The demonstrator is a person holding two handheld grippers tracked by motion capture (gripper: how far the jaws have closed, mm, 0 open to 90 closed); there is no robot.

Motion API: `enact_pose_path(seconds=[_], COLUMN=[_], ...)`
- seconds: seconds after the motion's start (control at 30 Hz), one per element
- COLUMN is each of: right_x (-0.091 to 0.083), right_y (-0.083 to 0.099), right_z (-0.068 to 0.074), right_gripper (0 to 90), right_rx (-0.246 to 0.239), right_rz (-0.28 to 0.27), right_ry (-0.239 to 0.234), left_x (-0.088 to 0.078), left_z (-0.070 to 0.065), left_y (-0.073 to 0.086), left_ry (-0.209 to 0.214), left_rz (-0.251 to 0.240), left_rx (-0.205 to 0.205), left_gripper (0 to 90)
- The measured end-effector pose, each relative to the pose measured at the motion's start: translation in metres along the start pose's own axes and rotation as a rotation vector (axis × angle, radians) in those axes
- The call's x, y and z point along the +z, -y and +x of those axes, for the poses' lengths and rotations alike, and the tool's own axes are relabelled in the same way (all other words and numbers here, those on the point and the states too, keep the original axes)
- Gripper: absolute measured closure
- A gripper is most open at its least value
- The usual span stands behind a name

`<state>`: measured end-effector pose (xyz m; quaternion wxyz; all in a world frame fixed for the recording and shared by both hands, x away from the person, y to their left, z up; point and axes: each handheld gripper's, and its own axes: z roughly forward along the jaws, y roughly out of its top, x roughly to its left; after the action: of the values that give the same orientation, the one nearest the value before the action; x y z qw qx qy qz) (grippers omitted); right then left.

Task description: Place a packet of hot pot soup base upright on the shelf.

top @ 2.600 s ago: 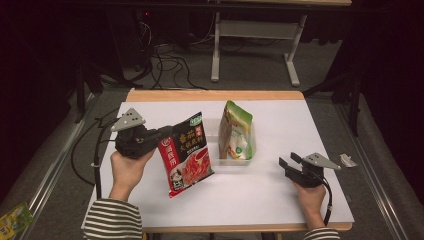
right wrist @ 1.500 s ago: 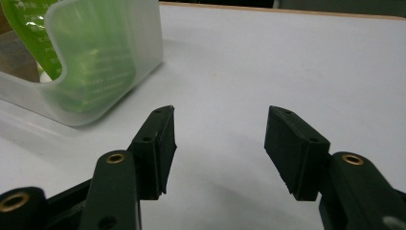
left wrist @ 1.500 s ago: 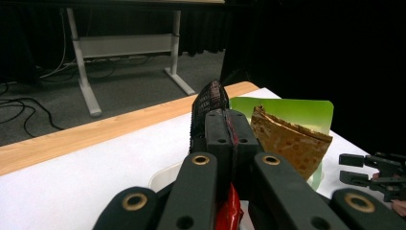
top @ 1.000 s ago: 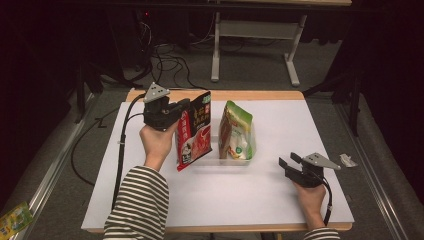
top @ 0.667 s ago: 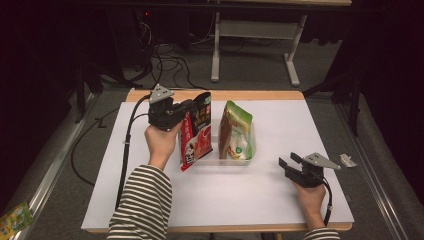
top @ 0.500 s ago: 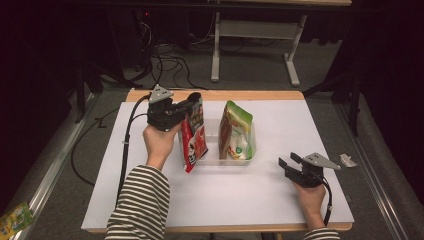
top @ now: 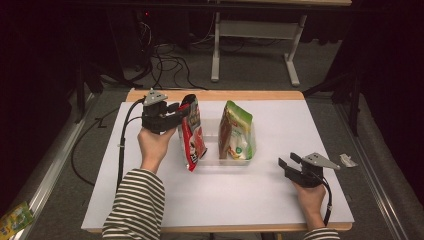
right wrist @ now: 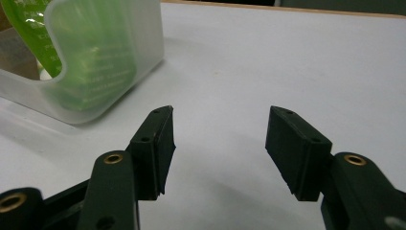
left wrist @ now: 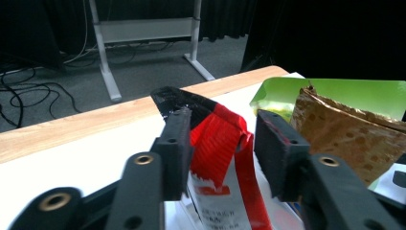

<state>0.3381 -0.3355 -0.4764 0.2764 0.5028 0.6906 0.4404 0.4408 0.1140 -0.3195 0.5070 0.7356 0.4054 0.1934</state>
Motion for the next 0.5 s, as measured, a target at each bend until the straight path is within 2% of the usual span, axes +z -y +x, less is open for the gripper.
enact_pose_path(seconds=[0.2, 0.5], right_x=[0.0, 0.0], right_y=[0.0, 0.0], right_z=[0.0, 0.001], right_gripper=[43.4, 43.5], right_rx=[0.001, 0.0], right_rz=[0.002, 0.002], right_ry=[0.0, 0.002], left_x=[-0.006, -0.017], left_z=[-0.001, -0.002], left_y=[0.005, 0.021], left_ry=[0.0, 0.007], left_rz=[0.02, 0.065], left_rx=[0.001, -0.012], left_gripper=[47.7, 42.2])
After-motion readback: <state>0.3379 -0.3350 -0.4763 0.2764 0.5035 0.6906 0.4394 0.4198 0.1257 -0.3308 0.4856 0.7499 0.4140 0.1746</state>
